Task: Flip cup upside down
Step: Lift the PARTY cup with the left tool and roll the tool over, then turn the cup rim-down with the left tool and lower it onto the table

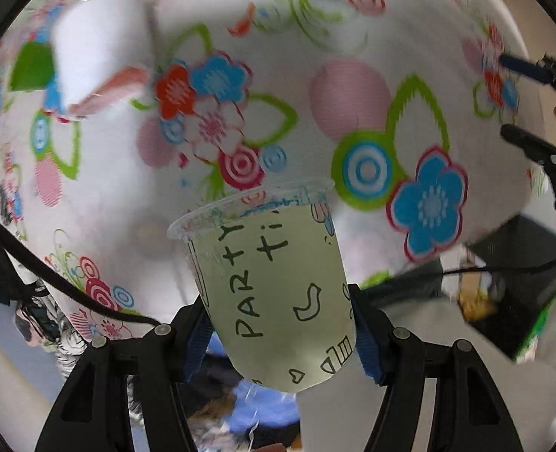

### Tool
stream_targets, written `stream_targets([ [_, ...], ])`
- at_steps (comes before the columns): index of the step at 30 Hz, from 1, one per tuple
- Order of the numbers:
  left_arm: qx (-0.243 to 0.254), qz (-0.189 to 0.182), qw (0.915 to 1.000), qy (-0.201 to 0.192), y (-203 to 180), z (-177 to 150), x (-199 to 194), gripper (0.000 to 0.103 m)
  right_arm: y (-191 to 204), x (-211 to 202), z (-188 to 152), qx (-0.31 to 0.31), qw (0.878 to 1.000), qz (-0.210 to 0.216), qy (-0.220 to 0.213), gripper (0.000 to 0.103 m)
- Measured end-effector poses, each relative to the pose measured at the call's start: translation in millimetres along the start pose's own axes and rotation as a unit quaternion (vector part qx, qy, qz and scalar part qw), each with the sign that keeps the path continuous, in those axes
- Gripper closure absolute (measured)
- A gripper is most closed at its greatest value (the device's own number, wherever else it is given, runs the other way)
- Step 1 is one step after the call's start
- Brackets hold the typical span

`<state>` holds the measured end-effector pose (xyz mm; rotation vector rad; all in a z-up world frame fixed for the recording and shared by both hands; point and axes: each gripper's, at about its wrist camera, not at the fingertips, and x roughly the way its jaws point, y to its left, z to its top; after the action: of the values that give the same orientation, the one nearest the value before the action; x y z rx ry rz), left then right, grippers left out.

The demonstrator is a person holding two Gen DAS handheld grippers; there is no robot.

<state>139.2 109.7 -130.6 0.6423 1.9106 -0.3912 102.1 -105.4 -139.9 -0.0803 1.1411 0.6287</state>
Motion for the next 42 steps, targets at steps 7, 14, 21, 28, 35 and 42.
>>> stream_targets([
  [7, 0.036, 0.016, 0.9947, 0.095, 6, 18, 24, 0.035, 32, -12, -10, -0.051, 0.998, 0.023, -0.024, 0.020],
  [14, 0.074, 0.015, 0.9875, 0.139, -4, 31, 29, 0.033, 45, -12, -11, -0.065, 0.996, 0.039, -0.036, 0.020],
  [21, 0.086, 0.027, 0.9855, 0.144, 1, 47, 12, 0.036, 44, -11, -7, -0.059, 0.996, 0.049, -0.040, 0.020],
  [28, 0.113, 0.079, 0.9724, 0.189, -2, 36, 12, 0.037, 43, -11, -2, -0.054, 0.996, 0.058, -0.049, 0.020],
  [35, 0.134, 0.119, 0.9533, 0.243, -14, 52, 23, 0.036, 52, -9, -3, -0.069, 0.994, 0.068, -0.055, 0.020],
  [42, 0.139, 0.135, 0.9488, 0.249, -30, 70, 27, 0.007, 48, -11, -5, -0.063, 0.994, 0.070, -0.060, 0.020],
])
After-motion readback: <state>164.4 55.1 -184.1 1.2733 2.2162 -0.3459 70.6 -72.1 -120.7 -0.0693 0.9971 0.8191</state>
